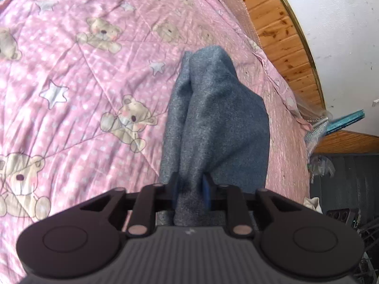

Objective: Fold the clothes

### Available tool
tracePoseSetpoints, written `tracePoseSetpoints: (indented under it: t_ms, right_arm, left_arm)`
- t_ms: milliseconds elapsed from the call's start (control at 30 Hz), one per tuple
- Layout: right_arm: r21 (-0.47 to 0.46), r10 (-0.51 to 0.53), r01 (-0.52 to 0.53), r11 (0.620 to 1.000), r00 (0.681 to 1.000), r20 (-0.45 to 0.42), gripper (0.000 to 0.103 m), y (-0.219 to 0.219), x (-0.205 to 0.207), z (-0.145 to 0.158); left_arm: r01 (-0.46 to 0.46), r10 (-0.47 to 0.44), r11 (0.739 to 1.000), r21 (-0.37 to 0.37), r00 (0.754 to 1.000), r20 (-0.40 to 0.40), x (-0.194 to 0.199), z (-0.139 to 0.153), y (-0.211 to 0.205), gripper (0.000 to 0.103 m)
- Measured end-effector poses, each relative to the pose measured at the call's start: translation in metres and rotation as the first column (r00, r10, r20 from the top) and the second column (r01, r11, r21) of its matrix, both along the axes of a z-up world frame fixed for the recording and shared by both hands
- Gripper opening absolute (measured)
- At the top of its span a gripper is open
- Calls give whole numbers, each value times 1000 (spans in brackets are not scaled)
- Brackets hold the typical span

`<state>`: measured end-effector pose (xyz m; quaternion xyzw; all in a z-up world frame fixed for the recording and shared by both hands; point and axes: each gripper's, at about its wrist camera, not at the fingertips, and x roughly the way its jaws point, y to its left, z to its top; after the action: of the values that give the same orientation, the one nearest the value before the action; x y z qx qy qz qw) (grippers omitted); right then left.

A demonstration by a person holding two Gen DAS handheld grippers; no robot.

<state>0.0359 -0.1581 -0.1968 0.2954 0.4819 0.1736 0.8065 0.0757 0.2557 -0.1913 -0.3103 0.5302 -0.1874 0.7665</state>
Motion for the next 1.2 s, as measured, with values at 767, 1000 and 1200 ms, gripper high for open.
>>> tracePoseSetpoints:
  t_ms: [767, 1000, 1200]
  right_arm:
    - [-115, 410, -401, 909, 910, 68, 24, -47, 53, 51]
    - [-505, 304, -304, 808, 949, -85, 46, -109, 92, 31]
    - [-506, 90, 33, 862, 972, 218, 45, -78, 37, 100]
  left_arm:
    - [-32, 27, 992, -121, 999, -42, -33, 35, -86, 19]
    - [69, -77, 994, -84, 992, -104, -41, 4, -152, 20]
    - [20, -20, 1000, 6, 998, 65, -8, 43, -103, 40]
